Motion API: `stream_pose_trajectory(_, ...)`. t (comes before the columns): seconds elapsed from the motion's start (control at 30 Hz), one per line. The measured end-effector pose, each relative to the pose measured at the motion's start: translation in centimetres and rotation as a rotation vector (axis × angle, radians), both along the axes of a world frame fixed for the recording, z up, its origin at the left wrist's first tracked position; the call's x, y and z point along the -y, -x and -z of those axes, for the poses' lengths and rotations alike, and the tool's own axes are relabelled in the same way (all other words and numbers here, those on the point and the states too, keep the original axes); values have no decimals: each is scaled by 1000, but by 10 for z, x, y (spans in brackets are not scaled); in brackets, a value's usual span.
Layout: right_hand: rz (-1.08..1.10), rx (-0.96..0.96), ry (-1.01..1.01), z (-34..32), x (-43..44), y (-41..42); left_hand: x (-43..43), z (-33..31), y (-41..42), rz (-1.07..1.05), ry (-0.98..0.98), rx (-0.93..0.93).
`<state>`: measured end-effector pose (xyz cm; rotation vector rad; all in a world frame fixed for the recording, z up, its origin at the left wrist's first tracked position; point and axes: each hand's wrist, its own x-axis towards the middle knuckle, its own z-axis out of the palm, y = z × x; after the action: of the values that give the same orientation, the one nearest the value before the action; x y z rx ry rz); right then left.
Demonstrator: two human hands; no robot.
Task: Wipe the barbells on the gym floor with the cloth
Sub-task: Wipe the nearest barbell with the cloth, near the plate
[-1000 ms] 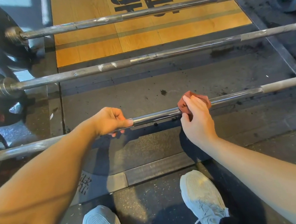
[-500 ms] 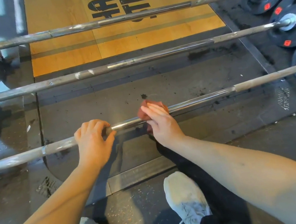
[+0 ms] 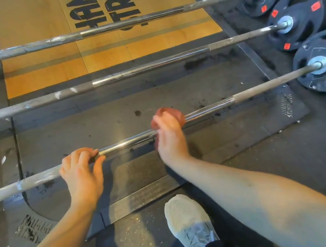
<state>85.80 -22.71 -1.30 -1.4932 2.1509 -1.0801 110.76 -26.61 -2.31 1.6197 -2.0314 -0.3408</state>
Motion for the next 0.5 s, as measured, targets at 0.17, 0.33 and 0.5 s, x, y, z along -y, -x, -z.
stream_pose_trajectory(0.17, -382, -1, -34, 5, -2, -5, -2, -2, 2, 3, 7, 18)
stream_pose_trajectory(0.33, -161, -200, -5, 11, -10, 132, 0, -2, 2, 11, -2, 32)
stream_pose_trajectory(0.5, 269, -245, -87, -6, -23, 234, -2, -1, 3, 15, 14, 24)
